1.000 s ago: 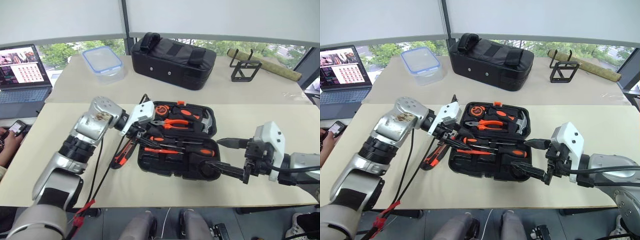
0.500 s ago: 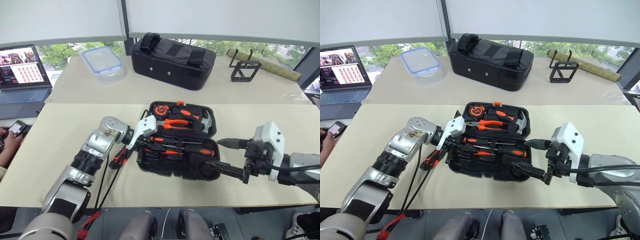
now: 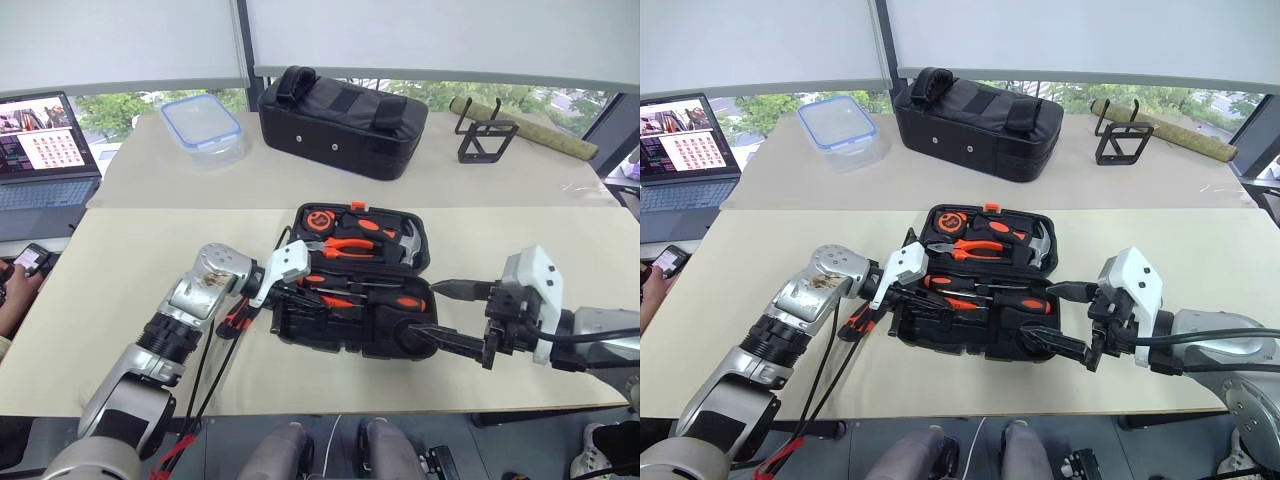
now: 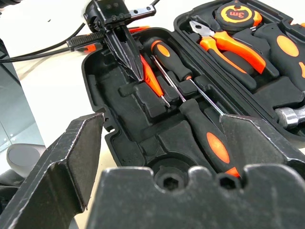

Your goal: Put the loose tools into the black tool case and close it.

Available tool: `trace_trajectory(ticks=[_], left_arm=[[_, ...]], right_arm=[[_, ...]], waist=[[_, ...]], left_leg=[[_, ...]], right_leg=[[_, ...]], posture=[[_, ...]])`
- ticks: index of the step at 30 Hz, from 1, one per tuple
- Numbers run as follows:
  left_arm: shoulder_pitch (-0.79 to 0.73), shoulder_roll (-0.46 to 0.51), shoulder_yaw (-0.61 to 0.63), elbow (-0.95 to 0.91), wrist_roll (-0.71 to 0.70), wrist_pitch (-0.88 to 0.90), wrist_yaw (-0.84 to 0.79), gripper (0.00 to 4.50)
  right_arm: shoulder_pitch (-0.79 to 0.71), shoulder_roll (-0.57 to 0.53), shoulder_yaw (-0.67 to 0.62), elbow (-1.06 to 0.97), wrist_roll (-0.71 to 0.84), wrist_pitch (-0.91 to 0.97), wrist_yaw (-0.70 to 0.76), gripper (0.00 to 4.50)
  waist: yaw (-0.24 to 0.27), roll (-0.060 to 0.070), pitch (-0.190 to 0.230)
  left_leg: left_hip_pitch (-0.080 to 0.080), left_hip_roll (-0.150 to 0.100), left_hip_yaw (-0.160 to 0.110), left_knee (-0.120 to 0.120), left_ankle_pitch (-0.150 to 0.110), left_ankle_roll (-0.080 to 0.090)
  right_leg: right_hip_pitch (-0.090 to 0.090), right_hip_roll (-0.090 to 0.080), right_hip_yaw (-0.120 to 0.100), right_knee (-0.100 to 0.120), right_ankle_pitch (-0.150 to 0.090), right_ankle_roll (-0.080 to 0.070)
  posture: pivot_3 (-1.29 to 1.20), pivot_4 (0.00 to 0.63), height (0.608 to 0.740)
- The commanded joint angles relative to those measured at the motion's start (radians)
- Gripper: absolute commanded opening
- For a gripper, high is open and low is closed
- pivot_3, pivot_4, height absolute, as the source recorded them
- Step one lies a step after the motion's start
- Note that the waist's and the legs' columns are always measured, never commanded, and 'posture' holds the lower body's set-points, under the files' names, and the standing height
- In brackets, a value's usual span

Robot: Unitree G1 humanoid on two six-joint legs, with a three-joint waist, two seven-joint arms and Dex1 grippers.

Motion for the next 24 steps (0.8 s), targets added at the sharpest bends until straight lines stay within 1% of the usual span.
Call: trace_trajectory(ticks=[1, 5, 12, 17, 24], left_arm=[[-0.008, 0.041, 0.083, -0.113, -0.091, 0.083, -0.01, 0.03], [0.022, 0.055, 0.091, -0.157, -0.121, 0.107, 0.002, 0.03], [0.034, 0.004, 0.022, -0.097, -0.051, 0.023, 0.05, 0.03], [0.031, -0.038, -0.015, 0.038, 0.036, -0.125, 0.108, 0.03], [0.026, -0.052, -0.023, 0.124, 0.059, -0.187, 0.086, 0.03]], right_arm=[[-0.031, -0.001, 0.005, 0.006, 0.004, -0.028, 0.015, 4.5], [-0.076, -0.002, 0.036, 0.043, -0.007, -0.035, 0.035, 4.5], [-0.145, -0.006, 0.076, 0.087, -0.019, -0.033, 0.056, 4.5], [-0.111, -0.008, 0.046, 0.061, -0.006, -0.021, 0.052, 4.5], [-0.053, 0.001, 0.005, 0.014, 0.029, -0.008, 0.022, 4.5]], waist=[[0.0, 0.0, 0.0], [0.001, 0.0, 0.0], [0.004, 0.0, 0.0], [0.004, 0.0, 0.0], [0.004, 0.002, -0.001]], left_leg=[[0.0, 0.0, 0.0, 0.0, 0.0, 0.0], [0.001, 0.0, 0.0, 0.0, 0.0, 0.0], [0.0, 0.0, 0.0, 0.0, 0.0, 0.0], [0.0, 0.0, 0.0, 0.0, 0.0, 0.0], [0.001, 0.0, 0.0, 0.0, 0.0, 0.0]], right_leg=[[0.0, 0.0, 0.0, 0.0, 0.0, 0.0], [0.001, 0.0, -0.001, 0.0, 0.0, 0.0], [0.001, 0.0, -0.001, -0.001, 0.0, 0.0], [0.001, 0.0, -0.001, -0.001, 0.0, 0.0], [0.002, -0.001, 0.0, -0.001, 0.0, 0.0]], posture=[[0.0, 0.15, 0.722], [0.0, 0.15, 0.722], [0.0, 0.15, 0.722], [0.0, 0.15, 0.722], [0.0, 0.15, 0.722]])
